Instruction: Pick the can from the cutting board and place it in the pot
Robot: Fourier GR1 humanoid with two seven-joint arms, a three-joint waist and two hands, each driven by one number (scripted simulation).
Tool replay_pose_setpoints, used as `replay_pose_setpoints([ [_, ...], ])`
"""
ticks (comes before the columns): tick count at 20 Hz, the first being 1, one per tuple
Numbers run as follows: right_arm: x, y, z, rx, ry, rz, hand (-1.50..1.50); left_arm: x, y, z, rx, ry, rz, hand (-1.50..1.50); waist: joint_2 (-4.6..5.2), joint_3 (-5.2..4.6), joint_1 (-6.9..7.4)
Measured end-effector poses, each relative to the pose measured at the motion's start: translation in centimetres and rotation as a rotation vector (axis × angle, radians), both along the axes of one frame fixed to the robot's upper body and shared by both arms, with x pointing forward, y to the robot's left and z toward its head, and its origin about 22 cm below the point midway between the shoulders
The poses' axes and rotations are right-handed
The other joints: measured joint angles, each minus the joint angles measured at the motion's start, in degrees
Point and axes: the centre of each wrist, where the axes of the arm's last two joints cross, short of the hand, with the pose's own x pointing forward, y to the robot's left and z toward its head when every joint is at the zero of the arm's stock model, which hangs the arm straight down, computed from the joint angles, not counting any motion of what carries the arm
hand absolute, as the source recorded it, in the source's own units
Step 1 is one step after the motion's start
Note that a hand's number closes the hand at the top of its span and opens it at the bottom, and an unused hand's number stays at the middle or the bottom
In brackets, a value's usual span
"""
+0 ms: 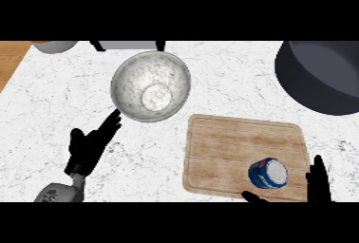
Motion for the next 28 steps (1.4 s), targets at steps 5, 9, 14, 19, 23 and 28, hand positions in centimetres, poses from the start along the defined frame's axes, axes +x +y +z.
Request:
replay_pose_setpoints([
  [5, 1.0, -0.7, -2.3, 0.081, -0.046, -0.018, -1.5, -0.4, -0.3, 0.4, 0.003, 0.001, -0.001, 0.0, 0.03, -0.01, 0.17],
  [9, 1.5, -0.5, -4.8, 0.139, -0.067, -0.023, -1.5, 0.1, 0.2, 0.5, 0.008, 0.005, 0.0, 0.0, 0.05, -0.01, 0.16],
  [14, 2.0, -0.9, -7.5, 0.122, -0.077, 0.007, 1.5, 0.2, 0.2, 0.1, 0.008, -0.001, -0.003, 0.0, 0.02, -0.18, 0.18],
  [19, 2.2, -1.3, -9.8, 0.046, -0.115, 0.03, 1.5, 0.1, 0.5, 0.1, 0.015, 0.002, -0.002, 0.0, -0.36, -0.82, 0.0],
  [23, 2.6, -1.7, -10.6, 0.047, -0.178, 0.022, 1.5, -0.3, 0.3, 0.0, 0.011, 0.002, -0.004, 0.0, -0.45, -1.09, -0.05],
  [28, 2.5, 0.0, -11.1, 0.012, -0.249, -0.003, 1.5, -0.5, 0.4, 0.2, 0.015, -0.006, -0.005, 0.0, -0.39, -1.0, -0.05],
])
